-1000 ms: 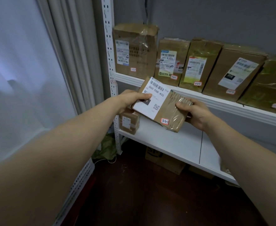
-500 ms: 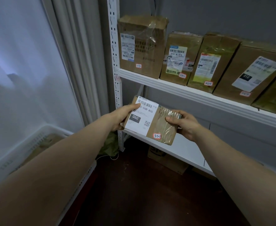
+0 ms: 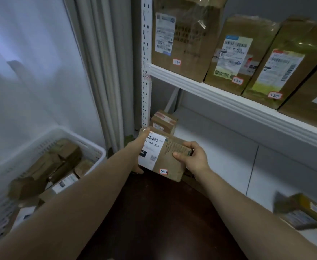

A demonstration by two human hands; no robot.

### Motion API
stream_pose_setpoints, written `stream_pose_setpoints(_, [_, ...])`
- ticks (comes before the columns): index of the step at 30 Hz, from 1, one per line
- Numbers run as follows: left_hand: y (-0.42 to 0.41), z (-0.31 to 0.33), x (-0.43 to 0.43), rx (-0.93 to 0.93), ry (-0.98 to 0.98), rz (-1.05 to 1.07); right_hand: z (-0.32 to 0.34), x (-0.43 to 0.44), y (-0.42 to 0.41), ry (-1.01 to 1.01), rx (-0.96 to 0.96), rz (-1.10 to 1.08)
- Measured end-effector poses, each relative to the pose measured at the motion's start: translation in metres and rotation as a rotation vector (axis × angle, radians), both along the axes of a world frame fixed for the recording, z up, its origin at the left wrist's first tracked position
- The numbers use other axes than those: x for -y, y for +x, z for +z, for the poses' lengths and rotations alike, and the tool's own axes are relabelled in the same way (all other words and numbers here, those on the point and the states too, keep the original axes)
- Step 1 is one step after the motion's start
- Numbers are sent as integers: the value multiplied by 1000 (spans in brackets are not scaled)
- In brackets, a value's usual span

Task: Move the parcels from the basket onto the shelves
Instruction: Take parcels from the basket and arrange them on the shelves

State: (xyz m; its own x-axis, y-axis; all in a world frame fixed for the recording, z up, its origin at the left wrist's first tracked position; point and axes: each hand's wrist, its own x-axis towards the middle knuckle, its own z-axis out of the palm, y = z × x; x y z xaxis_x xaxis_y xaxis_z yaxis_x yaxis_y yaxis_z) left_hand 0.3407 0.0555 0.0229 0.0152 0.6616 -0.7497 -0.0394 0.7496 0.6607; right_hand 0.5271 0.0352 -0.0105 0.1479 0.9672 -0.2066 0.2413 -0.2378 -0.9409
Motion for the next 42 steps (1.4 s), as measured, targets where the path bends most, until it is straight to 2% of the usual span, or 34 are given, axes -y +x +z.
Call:
stream_pose_setpoints(5, [-24, -46, -32, 13, -124, -2, -49, -32, -54, -9, 216, 113])
stream_pose_setpoints(10, [-57, -103, -78, 113, -230, 74, -97, -76, -91, -29, 255, 162])
stream_pose_setpoints(12, [-65, -131, -90, 139, -289, 176, -119, -88, -99, -70, 256, 165])
stream_pose_setpoints(15, [-65, -165, -107, 131, -302, 269, -150, -106, -100, -107, 193, 139])
stream_pose_setpoints(18, [-64, -199, -121, 90, -344, 332, -178, -125, -87, -253, 67, 139])
stream_pose_setpoints(23, [-56, -255, -127, 99, -381, 289, -232, -156, -61, -434, -171, 254])
stream_pose_setpoints(26, [-52, -286, -127, 127, -398, 292, -267, -161, -53, -453, -142, 274])
stream_pose_setpoints(29, [-55, -328, -132, 66, -381, 313, -292, -162, -50, -468, -160, 223])
stream_pose_setpoints(37, [-47, -350, -133, -38, -258, 365, -334, -161, -37, -522, -260, 105])
stream_pose_setpoints(42, [-41, -369, -137, -3, -242, 364, -351, -162, -26, -541, -287, 64])
